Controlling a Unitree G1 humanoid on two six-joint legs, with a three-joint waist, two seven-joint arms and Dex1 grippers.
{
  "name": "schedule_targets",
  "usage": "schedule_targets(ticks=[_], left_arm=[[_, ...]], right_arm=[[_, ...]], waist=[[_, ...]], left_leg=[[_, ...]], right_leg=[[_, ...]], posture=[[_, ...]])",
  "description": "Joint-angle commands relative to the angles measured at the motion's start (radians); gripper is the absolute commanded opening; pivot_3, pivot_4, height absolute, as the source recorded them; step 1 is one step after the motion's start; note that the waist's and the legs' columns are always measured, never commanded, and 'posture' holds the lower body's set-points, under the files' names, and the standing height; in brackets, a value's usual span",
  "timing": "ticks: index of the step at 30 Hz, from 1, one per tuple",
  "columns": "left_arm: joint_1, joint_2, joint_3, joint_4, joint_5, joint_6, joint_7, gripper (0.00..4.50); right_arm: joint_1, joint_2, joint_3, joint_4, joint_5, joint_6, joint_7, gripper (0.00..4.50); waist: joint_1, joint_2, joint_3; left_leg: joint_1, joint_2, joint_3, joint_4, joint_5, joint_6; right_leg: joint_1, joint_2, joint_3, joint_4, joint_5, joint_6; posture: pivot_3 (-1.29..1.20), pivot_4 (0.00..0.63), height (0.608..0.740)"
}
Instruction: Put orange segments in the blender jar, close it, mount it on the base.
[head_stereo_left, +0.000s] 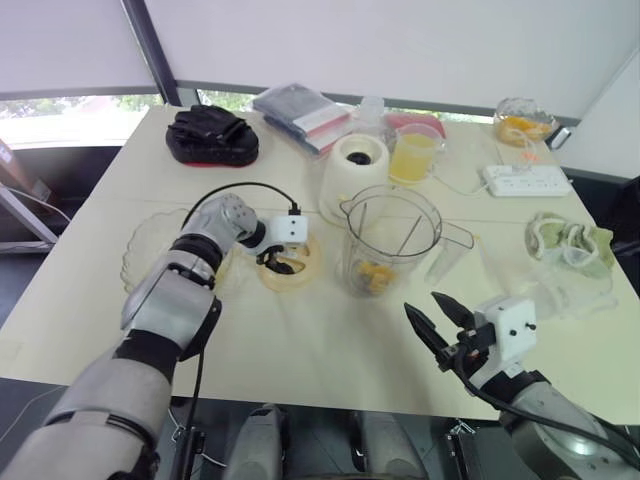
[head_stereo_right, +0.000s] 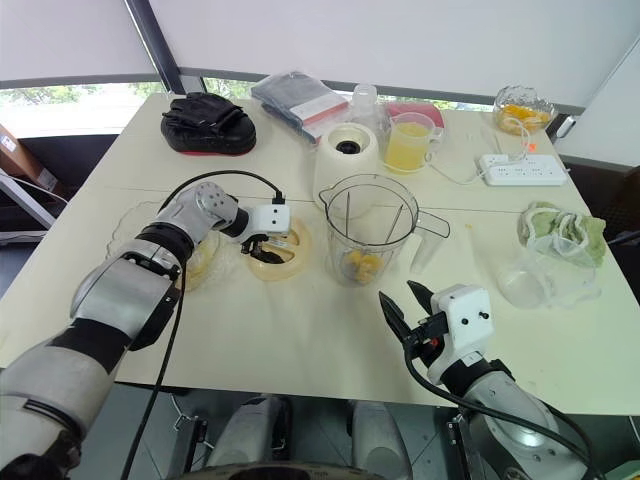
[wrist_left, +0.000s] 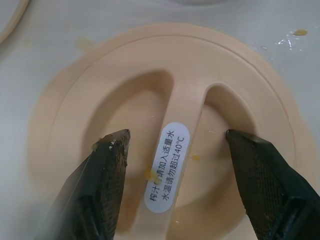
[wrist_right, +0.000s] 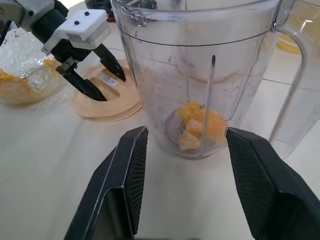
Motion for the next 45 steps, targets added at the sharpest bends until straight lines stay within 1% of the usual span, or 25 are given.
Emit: schedule_targets(ticks=[1,4,5,7,8,9,11,12,18,21,28,30,34,38,41,45], left_arm=[[0.013,-0.003,0.001,0.011,0.025,0.037,0.029,3.19],[0.02,-0.007,0.003,0.013,0.025,0.058,0.043,3.19],[0.022,-0.007,0.003,0.013,0.025,0.063,0.046,2.93],[0.026,-0.007,0.003,0.014,0.027,0.069,0.049,2.32],[0.027,-0.007,0.005,0.014,0.028,0.072,0.049,1.88],[0.028,-0.006,0.005,0.013,0.028,0.074,0.049,1.31],[0.029,-0.006,0.007,0.013,0.029,0.075,0.049,0.3],[0.029,-0.005,0.008,0.013,0.029,0.075,0.048,0.23],[0.02,0.011,0.015,0.007,0.027,0.061,0.029,0.24],[0.004,0.027,0.031,0.001,0.012,0.036,-0.008,0.24],[-0.075,0.089,0.083,-0.027,-0.042,-0.046,-0.171,0.24],[-0.128,0.116,0.112,-0.037,-0.071,-0.061,-0.24,0.24],[-0.217,0.138,0.155,-0.043,-0.11,-0.063,-0.31,0.24],[-0.287,0.141,0.175,-0.043,-0.117,-0.06,-0.316,0.24],[-0.34,0.126,0.195,-0.038,-0.125,-0.041,-0.3,0.24],[-0.411,0.099,0.194,-0.033,-0.114,-0.041,-0.283,0.24]], right_arm=[[-0.002,-0.007,-0.023,-0.056,0.002,0.001,0.003,2.55],[0.003,-0.01,-0.026,-0.06,-0.001,0.005,0.003,2.55],[0.004,-0.011,-0.027,-0.061,-0.002,0.006,0.003,2.55],[0.004,-0.011,-0.029,-0.064,-0.002,0.008,0.001,2.55],[0.004,-0.011,-0.03,-0.065,-0.003,0.009,0.001,2.55],[0.004,-0.011,-0.03,-0.066,-0.004,0.01,0.001,2.55],[0.003,-0.012,-0.032,-0.064,-0.005,0.011,0.004,2.55],[0.001,-0.012,-0.033,-0.063,-0.005,0.012,0.005,2.55],[-0.011,-0.01,-0.042,-0.049,-0.002,0.01,0.016,2.55],[0.004,-0.005,-0.05,-0.037,-0.005,0.0,0.024,2.55],[0.012,0.01,-0.051,0.046,-0.059,-0.068,0.052,2.55],[0.001,0.021,-0.044,0.083,-0.079,-0.096,0.056,2.55],[-0.035,0.049,-0.041,0.169,-0.134,-0.161,0.055,2.55],[-0.063,0.074,-0.039,0.25,-0.176,-0.215,0.06,2.55],[-0.082,0.087,-0.04,0.289,-0.187,-0.242,0.069,2.55],[-0.098,0.098,-0.033,0.335,-0.204,-0.269,0.079,2.55]], waist=[[0.001,0.0,0.0],[0.001,0.0,-0.002],[0.001,0.0,-0.002],[0.0,0.0,-0.004],[0.0,0.0,-0.005],[0.0,0.0,-0.005],[0.001,0.0,-0.008],[0.001,0.0,-0.008],[-0.001,0.0,-0.008],[-0.002,0.0,-0.008],[0.001,-0.002,-0.007],[0.001,-0.003,-0.007],[0.0,-0.004,-0.006],[0.0,-0.003,-0.007],[0.0,-0.003,-0.006],[0.0,-0.004,-0.006]], left_leg=[[0.001,0.0,0.0,0.0,0.0,0.0],[0.002,0.0,0.0,0.001,0.0,0.0],[0.002,0.0,0.0,0.001,0.0,0.0],[0.002,0.0,0.0,0.001,0.0,0.0],[0.002,0.0,0.0,0.001,0.0,0.0],[0.002,0.0,0.0,0.002,0.0,0.0],[0.003,0.0,0.0,0.002,0.0,0.0],[0.003,0.0,0.0,0.002,0.0,0.0],[0.002,0.0,0.0,0.004,0.0,0.0],[0.002,0.001,0.0,0.006,0.0,0.0],[0.0,0.001,0.0,0.007,0.0,0.0],[-0.001,0.001,0.0,0.009,0.0,0.0],[-0.002,0.001,0.0,0.009,0.0,0.0],[-0.001,0.0,0.0,0.009,0.0,0.0],[-0.001,0.0,0.0,0.009,0.0,0.0],[-0.002,0.0,0.0,0.009,0.0,0.0]], right_leg=[[0.001,0.0,0.0,0.0,0.0,0.0],[0.002,0.0,0.0,0.0,0.0,0.0],[0.002,0.0,0.0,0.0,0.0,0.0],[0.003,0.0,0.0,0.0,0.0,0.0],[0.003,0.0,0.0,0.0,0.0,0.0],[0.003,0.0,0.0,0.001,0.0,0.0],[0.004,0.0,0.0,0.001,0.0,0.0],[0.004,0.0,0.0,0.001,0.0,0.0],[0.005,0.0,0.0,0.001,0.0,-0.001],[0.005,0.0,0.0,0.001,0.0,-0.001],[0.004,0.0,0.0,0.001,0.0,-0.001],[0.004,0.0,0.0,0.001,0.0,-0.001],[0.004,0.0,0.0,0.001,-0.002,-0.003],[0.004,0.0,0.0,0.001,-0.002,-0.004],[0.004,0.0,0.0,0.001,0.0,-0.001],[0.004,0.0,0.0,0.001,0.0,-0.001]], posture=[[0.0,0.15,0.74],[0.0,0.15,0.74],[0.0,0.15,0.74],[0.0,0.15,0.74],[0.0,0.15,0.74],[0.0,0.15,0.74],[0.0,0.15,0.74],[0.0,0.15,0.74],[0.0,0.15,0.74],[0.0,0.15,0.74],[0.0,0.15,0.74],[0.0,0.15,0.74],[0.0,0.15,0.74],[0.0,0.15,0.74],[0.0,0.15,0.74],[0.0,0.15,0.74]])
